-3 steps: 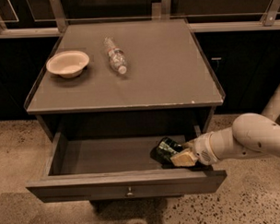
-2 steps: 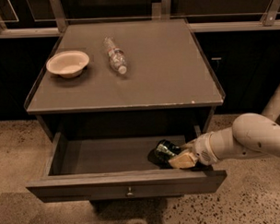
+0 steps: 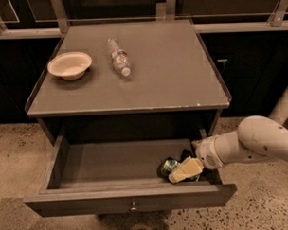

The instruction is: Place green can into top drawer

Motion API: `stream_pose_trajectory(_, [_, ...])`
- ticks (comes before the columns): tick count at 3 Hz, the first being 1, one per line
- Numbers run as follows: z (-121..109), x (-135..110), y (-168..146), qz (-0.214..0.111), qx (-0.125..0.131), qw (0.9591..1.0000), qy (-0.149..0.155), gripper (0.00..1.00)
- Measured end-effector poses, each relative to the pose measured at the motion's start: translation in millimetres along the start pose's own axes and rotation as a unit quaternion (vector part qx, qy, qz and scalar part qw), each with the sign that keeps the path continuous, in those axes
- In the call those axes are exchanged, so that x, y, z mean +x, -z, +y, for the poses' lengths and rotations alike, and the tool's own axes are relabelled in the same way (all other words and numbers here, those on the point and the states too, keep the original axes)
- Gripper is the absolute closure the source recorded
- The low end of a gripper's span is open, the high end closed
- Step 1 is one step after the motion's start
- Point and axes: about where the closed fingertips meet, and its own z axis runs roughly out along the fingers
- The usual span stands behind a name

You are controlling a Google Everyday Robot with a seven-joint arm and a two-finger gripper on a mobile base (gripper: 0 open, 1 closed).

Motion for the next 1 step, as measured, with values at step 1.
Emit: stream_pose_trajectory(1, [0.0, 0.0, 0.0, 0.000, 0.000, 1.0000, 0.000, 0.00])
